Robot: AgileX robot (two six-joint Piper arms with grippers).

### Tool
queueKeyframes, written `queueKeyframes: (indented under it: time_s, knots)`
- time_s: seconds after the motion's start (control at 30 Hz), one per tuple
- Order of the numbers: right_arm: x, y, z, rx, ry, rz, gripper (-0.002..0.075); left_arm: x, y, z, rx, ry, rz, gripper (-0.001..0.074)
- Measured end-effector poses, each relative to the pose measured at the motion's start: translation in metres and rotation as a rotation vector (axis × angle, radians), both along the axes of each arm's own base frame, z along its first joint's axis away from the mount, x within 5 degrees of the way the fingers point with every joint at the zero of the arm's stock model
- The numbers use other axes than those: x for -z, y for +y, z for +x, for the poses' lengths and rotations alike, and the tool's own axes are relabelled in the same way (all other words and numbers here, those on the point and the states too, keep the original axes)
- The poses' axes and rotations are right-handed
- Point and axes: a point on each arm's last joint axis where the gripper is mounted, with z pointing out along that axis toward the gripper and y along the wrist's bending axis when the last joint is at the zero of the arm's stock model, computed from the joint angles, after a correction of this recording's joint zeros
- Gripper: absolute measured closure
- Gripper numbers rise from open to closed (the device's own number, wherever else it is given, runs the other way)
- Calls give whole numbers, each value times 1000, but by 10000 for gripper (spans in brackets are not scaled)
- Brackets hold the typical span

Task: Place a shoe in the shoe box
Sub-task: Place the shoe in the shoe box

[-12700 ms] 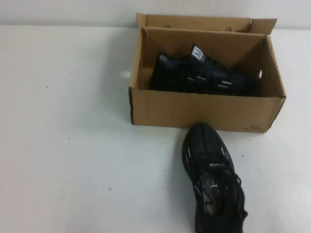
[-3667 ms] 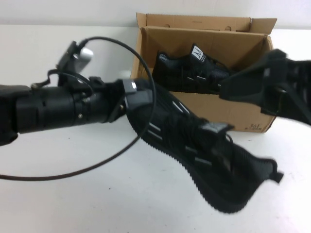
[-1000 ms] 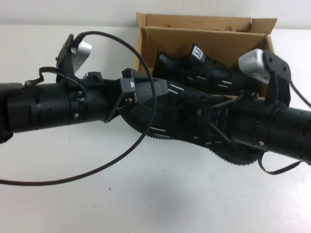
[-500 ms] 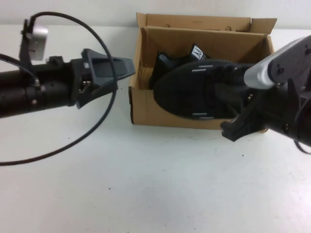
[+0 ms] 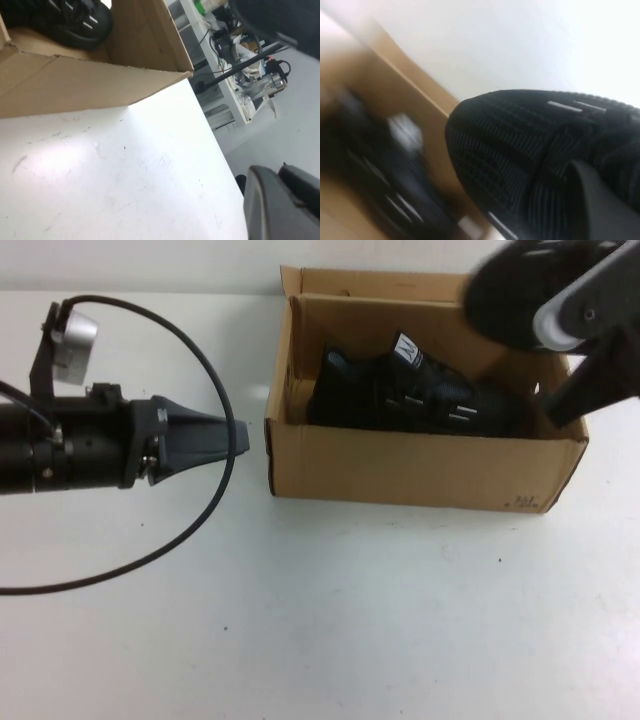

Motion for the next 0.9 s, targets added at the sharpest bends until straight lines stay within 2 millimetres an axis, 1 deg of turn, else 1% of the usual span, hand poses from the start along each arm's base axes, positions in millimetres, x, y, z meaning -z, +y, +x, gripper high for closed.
queueKeyframes:
  time_s: [0.1,0.2,0.27,0.4,0.47,0.53,0.7,0.77,0.83,0.9]
  knots:
    - [1,-9,10,136,47,-174,729,0,0,0,0,-2,1,728]
    - [3,-9,15,159,63,-214,729,0,0,0,3,-2,3,729]
    - [2,-6,15,131,60,-143,729,1,1,-1,11,-3,19,732]
    - [-1,6,15,60,75,92,729,6,1,-4,50,-13,85,735]
    - [0,10,15,35,89,169,729,8,2,-5,70,-15,106,736]
    - [3,14,18,16,104,198,729,8,1,-7,91,-13,112,736]
    - [13,20,25,-6,126,141,729,9,1,-8,105,-13,113,736]
    - [13,22,25,-22,126,144,729,9,1,-8,106,-13,115,736]
    - [12,25,23,-48,132,190,729,9,1,-8,110,-14,122,736]
    - [9,28,20,-89,143,275,729,10,2,-9,112,-14,126,736]
